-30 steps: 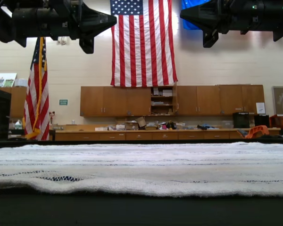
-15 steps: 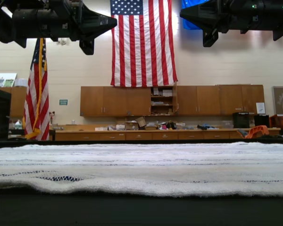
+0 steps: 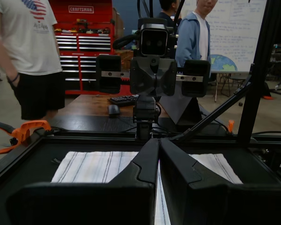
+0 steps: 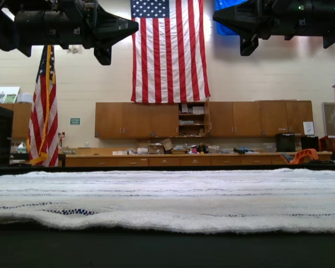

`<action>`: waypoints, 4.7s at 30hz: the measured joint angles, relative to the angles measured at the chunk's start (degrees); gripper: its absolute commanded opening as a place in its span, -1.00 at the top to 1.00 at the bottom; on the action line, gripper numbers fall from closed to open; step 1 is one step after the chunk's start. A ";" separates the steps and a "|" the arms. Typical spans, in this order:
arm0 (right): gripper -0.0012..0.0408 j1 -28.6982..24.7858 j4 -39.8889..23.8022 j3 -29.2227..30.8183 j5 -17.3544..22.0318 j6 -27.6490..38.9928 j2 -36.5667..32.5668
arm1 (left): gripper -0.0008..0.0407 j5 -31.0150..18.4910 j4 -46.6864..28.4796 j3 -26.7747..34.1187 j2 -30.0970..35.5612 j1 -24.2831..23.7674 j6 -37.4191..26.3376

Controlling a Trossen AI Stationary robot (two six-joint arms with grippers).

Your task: Fold the towel

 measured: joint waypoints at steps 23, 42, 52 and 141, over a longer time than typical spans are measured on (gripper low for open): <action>0.94 0.00 0.02 0.00 0.02 0.00 -0.02 | 0.96 -1.22 -13.33 -0.02 -3.13 0.35 -0.02; 0.94 0.13 0.15 0.02 0.00 4.59 -0.02 | 0.96 -34.03 -53.00 -3.96 -25.86 0.26 -17.00; 0.94 0.31 0.31 0.02 0.02 16.92 -0.02 | 0.96 -43.98 -55.78 -13.35 -26.40 1.81 -38.97; 0.94 0.33 -3.43 0.02 1.09 26.56 -0.02 | 0.93 -29.90 -40.04 -15.17 6.14 34.42 -44.76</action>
